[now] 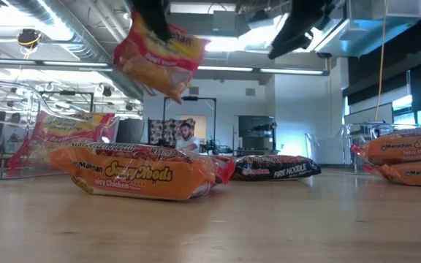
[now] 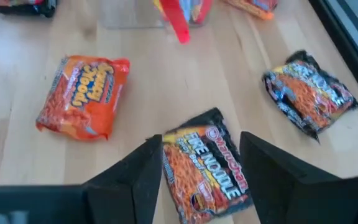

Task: Sort Maruchan noodles
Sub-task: Put the red noodle pack into the middle transparent bin

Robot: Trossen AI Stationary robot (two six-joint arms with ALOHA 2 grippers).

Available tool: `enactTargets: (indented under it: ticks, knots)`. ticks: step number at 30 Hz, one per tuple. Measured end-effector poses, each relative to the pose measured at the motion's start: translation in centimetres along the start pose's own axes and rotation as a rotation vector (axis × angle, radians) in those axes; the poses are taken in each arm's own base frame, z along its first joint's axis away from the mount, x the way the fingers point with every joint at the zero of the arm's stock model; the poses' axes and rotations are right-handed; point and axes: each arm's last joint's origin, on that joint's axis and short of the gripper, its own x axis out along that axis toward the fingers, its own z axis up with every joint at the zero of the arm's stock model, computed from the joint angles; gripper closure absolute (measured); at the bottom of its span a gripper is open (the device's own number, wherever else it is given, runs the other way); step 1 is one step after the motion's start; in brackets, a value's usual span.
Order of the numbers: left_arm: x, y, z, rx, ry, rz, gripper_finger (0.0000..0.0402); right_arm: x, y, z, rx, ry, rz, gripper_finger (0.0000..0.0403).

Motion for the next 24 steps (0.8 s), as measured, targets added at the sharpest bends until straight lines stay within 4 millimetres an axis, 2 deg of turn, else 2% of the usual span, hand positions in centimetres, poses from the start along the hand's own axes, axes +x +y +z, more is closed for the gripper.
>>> enactTargets:
  ticks: [6,9,14,19,24]
  knots:
    - [-2.1,0.6,-3.2,-0.032,-0.003,-0.004,0.0316,0.7,-0.1,-1.4,0.034,-0.007,0.002,0.0212]
    - [-2.7,1.0,-6.0,-0.042,0.009,-0.011,0.0316,0.9,-0.2,-2.4,0.055,0.015,0.007,0.0212]
    - [-3.7,1.5,-10.6,-0.055,-0.011,-0.046,0.0316,1.2,-0.1,-2.3,0.081,-0.019,0.016,0.0212]
    - [-3.8,1.7,-14.0,-0.05,-0.006,-0.072,0.0316,1.2,-0.1,-2.0,0.087,-0.056,0.022,0.0212]
    - [-2.6,1.5,-15.9,-0.045,0.038,-0.094,0.0316,1.2,0.0,-1.6,0.091,-0.095,0.027,0.0212]
